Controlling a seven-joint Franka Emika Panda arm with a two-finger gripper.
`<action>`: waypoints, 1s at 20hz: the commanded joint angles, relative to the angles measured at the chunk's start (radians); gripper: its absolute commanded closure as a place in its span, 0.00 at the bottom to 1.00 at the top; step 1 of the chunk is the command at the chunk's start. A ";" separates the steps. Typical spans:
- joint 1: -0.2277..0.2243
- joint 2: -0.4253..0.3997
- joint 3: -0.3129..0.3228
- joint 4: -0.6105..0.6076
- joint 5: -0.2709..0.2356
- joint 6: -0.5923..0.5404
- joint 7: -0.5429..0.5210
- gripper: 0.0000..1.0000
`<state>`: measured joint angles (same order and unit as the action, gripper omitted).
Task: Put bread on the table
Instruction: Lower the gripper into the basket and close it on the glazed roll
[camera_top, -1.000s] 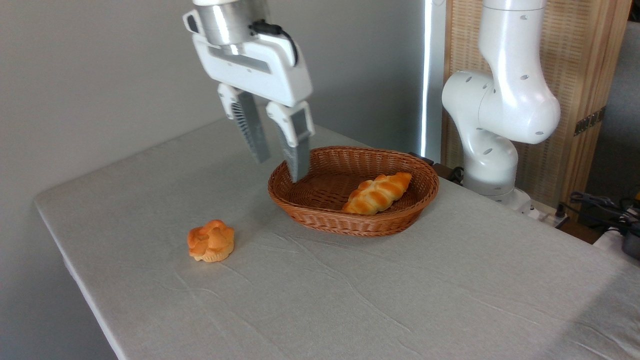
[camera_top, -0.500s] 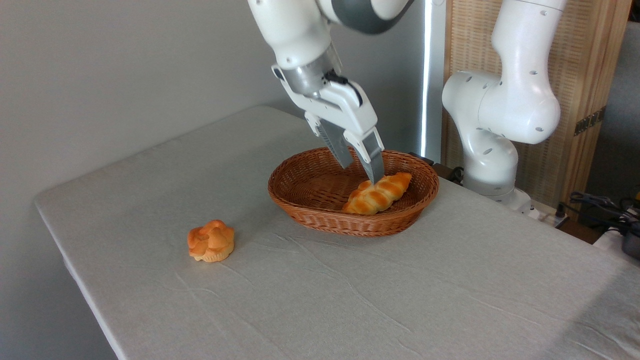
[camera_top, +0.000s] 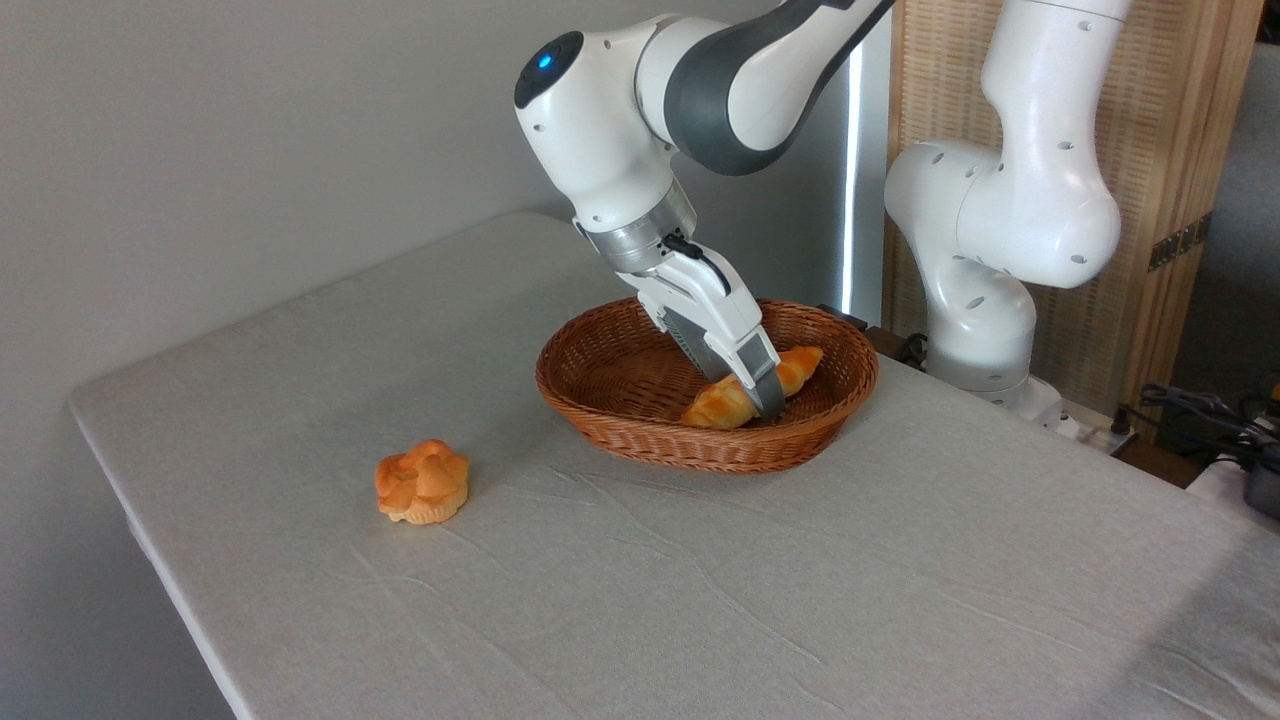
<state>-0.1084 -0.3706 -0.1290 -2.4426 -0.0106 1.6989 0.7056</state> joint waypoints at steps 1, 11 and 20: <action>0.003 -0.004 -0.003 -0.029 0.011 0.025 0.014 0.17; 0.003 0.009 -0.003 -0.041 0.012 0.042 0.032 0.85; 0.003 0.013 -0.003 -0.041 0.014 0.041 0.037 0.86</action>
<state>-0.1084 -0.3650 -0.1333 -2.4629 -0.0100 1.7169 0.7226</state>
